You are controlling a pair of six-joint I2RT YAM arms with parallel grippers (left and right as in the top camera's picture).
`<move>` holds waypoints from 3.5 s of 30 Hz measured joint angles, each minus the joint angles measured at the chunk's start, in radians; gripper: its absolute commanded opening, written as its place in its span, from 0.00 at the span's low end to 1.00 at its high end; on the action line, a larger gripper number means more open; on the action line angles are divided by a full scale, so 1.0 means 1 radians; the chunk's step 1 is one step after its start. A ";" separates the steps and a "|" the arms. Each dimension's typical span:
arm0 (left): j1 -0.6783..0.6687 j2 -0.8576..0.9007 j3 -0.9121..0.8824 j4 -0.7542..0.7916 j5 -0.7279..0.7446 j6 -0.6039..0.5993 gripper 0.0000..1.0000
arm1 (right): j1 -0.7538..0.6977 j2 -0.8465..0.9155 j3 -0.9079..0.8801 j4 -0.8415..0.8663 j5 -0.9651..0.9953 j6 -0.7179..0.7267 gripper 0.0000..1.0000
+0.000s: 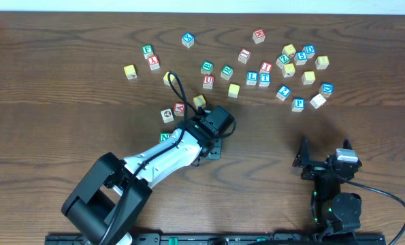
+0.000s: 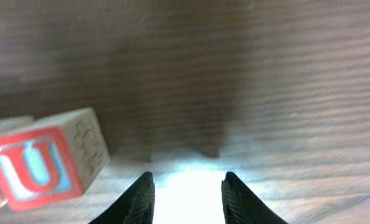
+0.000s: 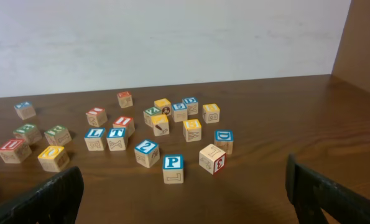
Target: Spell out NEURIPS
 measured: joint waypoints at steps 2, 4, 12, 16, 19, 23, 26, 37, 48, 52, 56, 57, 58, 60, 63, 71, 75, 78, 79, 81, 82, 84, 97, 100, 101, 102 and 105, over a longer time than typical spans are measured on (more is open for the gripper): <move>0.000 0.000 0.000 0.027 0.000 0.000 0.35 | 0.000 0.000 0.000 0.000 0.000 0.000 0.99; 0.000 0.000 0.000 0.038 -0.002 0.000 0.35 | 0.000 0.000 0.000 0.000 0.000 0.000 0.99; 0.000 0.000 0.000 0.018 -0.080 0.000 0.35 | 0.000 0.000 0.000 0.000 0.000 0.000 0.99; 0.000 0.000 0.000 -0.005 -0.098 0.000 0.35 | 0.000 0.000 0.000 0.000 0.000 0.000 0.99; 0.000 0.000 0.000 -0.012 -0.103 0.000 0.35 | 0.000 0.000 0.000 0.000 0.000 0.000 0.99; 0.000 0.000 0.000 -0.018 -0.110 0.000 0.35 | 0.000 0.000 0.000 0.000 0.000 0.000 0.99; 0.000 0.000 0.000 -0.020 -0.111 0.000 0.35 | 0.000 0.000 0.000 0.000 0.000 0.000 0.99; 0.000 0.000 0.000 -0.024 -0.114 0.000 0.35 | 0.000 0.000 0.000 0.000 0.000 0.000 0.99; 0.000 0.000 0.000 -0.035 -0.121 0.000 0.35 | 0.000 0.000 0.000 0.000 0.000 0.000 0.99; 0.000 0.000 0.000 -0.035 -0.121 0.000 0.35 | 0.000 0.000 0.000 0.000 0.000 0.000 0.99; 0.000 0.000 0.000 -0.035 -0.121 0.000 0.35 | 0.000 0.000 0.000 0.000 0.000 0.000 0.99; 0.000 0.000 0.000 -0.034 -0.121 0.000 0.35 | 0.000 0.000 0.000 0.000 0.000 0.000 0.99; 0.000 0.000 0.000 -0.032 -0.121 0.000 0.35 | 0.000 0.000 0.000 0.000 0.000 0.000 0.99; 0.000 0.000 0.000 -0.020 -0.116 0.008 0.35 | 0.000 0.000 0.000 0.000 0.000 0.000 0.99; 0.000 0.000 0.003 0.002 -0.089 0.032 0.35 | 0.000 0.000 0.000 0.000 0.000 0.000 0.99; 0.000 -0.001 0.075 0.002 -0.055 0.057 0.35 | 0.000 0.000 0.000 0.000 0.000 0.000 0.99; 0.000 -0.028 0.109 -0.021 -0.047 0.057 0.35 | 0.000 0.000 0.000 0.000 0.000 0.000 0.99; 0.000 -0.067 0.120 -0.032 -0.044 0.057 0.39 | 0.000 0.000 0.000 0.000 0.000 0.000 0.99; 0.000 -0.082 0.122 -0.035 -0.041 0.057 0.41 | 0.000 0.000 0.000 0.000 0.000 0.000 0.99; 0.000 -0.117 0.126 -0.041 -0.038 0.059 0.45 | 0.000 0.000 0.000 0.000 0.000 0.000 0.99; 0.000 -0.134 0.126 -0.047 -0.037 0.060 0.46 | 0.000 0.000 0.000 0.000 0.000 0.000 0.99; 0.000 -0.164 0.126 -0.058 -0.037 0.061 0.51 | 0.000 0.000 0.000 0.000 0.000 0.000 0.99; 0.000 -0.198 0.254 -0.204 -0.037 0.061 0.68 | 0.000 0.000 0.000 0.000 0.000 0.000 0.99; 0.004 -0.198 0.276 -0.215 -0.037 0.061 0.69 | 0.000 0.000 0.000 0.000 0.000 0.000 0.99; 0.007 -0.198 0.280 -0.219 -0.037 0.061 0.69 | 0.000 0.000 0.000 0.000 0.000 0.000 0.99; 0.011 -0.198 0.283 -0.223 -0.037 0.061 0.70 | 0.000 0.000 0.000 0.000 0.000 0.000 0.99; 0.033 -0.198 0.285 -0.237 -0.037 0.061 0.70 | 0.000 0.000 0.000 0.000 0.000 0.000 0.99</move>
